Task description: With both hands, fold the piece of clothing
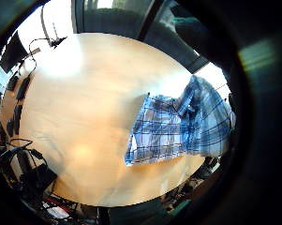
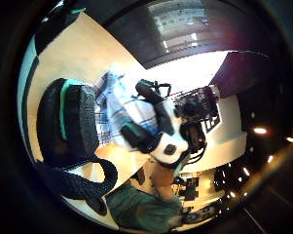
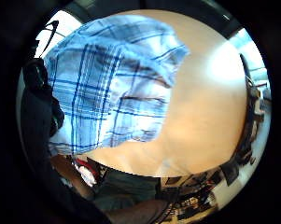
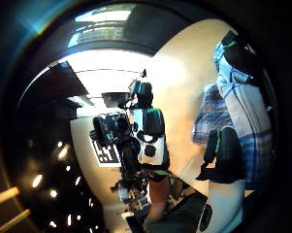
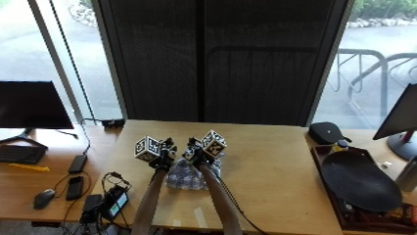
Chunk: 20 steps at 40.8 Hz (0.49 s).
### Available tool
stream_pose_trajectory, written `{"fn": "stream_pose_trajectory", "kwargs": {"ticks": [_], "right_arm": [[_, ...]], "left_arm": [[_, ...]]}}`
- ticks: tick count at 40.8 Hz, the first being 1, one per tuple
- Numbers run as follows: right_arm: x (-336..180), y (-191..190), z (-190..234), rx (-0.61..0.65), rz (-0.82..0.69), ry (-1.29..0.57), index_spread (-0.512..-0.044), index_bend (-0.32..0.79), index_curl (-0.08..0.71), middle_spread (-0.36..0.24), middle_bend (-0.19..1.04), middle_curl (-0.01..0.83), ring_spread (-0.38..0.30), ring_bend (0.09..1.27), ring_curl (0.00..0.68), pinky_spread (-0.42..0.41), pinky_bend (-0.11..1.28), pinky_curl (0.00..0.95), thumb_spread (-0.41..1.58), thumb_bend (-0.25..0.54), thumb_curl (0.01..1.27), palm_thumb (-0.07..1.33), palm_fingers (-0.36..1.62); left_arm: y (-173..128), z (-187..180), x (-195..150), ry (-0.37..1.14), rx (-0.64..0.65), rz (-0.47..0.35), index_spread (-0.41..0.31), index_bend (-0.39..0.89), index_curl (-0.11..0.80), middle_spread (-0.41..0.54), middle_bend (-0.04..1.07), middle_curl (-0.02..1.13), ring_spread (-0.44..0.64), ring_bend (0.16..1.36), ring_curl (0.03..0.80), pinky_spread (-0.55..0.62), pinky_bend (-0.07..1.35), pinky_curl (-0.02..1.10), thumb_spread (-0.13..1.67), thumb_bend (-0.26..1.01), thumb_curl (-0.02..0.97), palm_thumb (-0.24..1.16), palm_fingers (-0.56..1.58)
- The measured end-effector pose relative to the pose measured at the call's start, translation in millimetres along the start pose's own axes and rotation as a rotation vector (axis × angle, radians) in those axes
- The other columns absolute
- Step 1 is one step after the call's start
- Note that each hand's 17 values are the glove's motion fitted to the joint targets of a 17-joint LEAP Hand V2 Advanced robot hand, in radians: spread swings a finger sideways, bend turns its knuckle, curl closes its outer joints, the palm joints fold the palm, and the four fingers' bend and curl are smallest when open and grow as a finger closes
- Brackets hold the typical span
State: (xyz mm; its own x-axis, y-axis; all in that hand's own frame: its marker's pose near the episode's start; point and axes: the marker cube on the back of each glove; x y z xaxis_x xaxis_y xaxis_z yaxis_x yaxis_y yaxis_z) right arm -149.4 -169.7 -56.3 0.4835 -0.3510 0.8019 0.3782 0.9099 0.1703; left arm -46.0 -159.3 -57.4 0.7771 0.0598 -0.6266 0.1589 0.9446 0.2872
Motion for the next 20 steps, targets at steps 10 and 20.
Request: {"fn": "stream_pose_trajectory", "kwargs": {"ticks": [10,20], "right_arm": [[32,31,16,-0.083,0.160,-0.320,-0.263,0.03,0.036,-0.150,0.25,0.485,-0.190,0.75,0.465,-0.219,0.80,0.412,0.88,-0.023,0.62,0.91,0.91],[66,56,-50,0.008,0.264,0.337,-0.254,0.15,0.118,-0.070,0.25,0.481,-0.102,0.59,0.425,-0.011,0.64,0.371,1.19,-0.020,0.57,0.79,0.75]], "left_arm": [[9,2,-5,-0.111,-0.026,-0.003,-0.134,0.15,0.378,-0.064,0.20,0.42,0.18,0.44,0.324,0.36,0.29,0.36,1.49,0.06,0.257,0.35,0.44],[16,14,6,-0.351,-0.105,0.055,-0.137,0.16,0.377,-0.069,0.20,0.42,0.18,0.43,0.321,0.36,0.27,0.36,1.49,0.07,0.269,0.39,0.45]]}}
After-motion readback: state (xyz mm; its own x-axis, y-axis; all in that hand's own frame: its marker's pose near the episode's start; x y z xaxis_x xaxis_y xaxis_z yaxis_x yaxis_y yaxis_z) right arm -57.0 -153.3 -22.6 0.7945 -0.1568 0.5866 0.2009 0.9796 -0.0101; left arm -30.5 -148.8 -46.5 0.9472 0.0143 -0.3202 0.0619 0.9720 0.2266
